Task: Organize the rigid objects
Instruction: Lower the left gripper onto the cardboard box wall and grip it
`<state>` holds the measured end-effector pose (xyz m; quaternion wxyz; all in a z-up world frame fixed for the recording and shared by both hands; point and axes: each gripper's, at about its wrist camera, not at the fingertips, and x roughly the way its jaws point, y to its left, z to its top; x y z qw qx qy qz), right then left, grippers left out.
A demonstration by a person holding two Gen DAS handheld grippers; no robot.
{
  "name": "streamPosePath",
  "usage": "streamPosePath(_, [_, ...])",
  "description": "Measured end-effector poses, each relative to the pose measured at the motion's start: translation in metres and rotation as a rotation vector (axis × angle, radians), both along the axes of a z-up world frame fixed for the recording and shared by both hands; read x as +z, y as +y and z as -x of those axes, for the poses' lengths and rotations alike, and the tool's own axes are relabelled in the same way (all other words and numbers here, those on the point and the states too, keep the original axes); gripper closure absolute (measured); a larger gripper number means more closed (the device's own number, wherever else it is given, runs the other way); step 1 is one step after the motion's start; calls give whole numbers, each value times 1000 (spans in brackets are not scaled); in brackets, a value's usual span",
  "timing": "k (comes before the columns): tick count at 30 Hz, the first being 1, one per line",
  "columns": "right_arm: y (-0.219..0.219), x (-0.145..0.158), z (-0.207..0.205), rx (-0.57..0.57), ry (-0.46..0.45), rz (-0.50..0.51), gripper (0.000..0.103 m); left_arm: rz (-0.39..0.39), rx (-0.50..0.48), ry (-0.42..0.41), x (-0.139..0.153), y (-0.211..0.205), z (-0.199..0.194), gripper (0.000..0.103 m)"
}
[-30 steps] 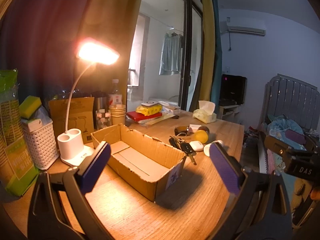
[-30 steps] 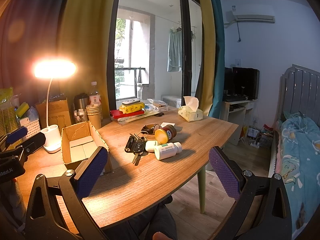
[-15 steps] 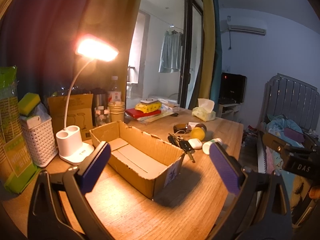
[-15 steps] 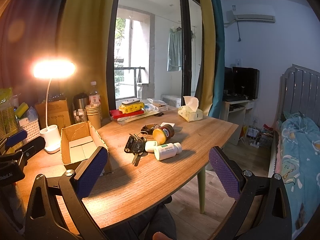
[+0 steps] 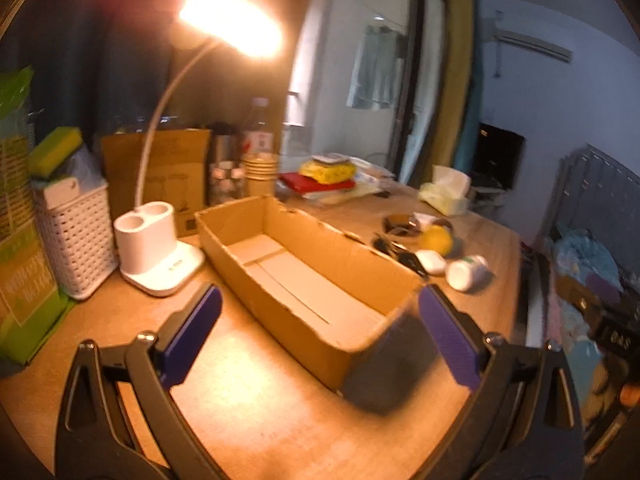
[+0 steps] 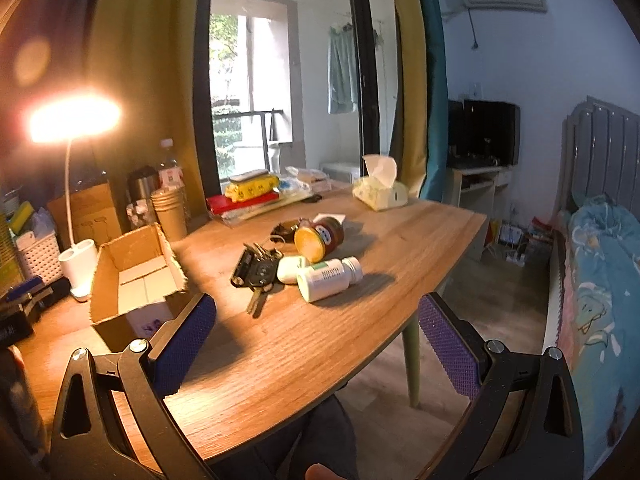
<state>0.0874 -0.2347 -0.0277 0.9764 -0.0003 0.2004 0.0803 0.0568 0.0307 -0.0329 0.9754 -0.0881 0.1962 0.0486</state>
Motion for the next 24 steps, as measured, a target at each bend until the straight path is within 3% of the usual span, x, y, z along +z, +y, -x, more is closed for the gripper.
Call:
streamPosePath(3, [-6,-6,-11,-10,19,-7,0,7,43,27,-5,12,-17,4])
streamPosePath(9, [-14,-19,-30,-21,57,-23,0,98,66,194,-33,33,-60,4])
streamPosePath(13, [-19,-27,-40,-28,80,-28,0,70,19,346,-56,27,-97,4])
streamPosePath(17, [-25,-31,-44,-45,94,-31,0,73,-5,383,-63,28,-109,4])
streamPosePath(20, [-30,-32,-46,-55,101,-41,0,75,-75,421,-64,31,-114,18])
streamPosePath(21, [-30,-32,-47,-55,102,-41,0,80,-95,442,-63,32,-117,18])
streamPosePath(24, [-29,-31,-44,-50,101,-39,0,14,-188,484,-57,29,-122,25])
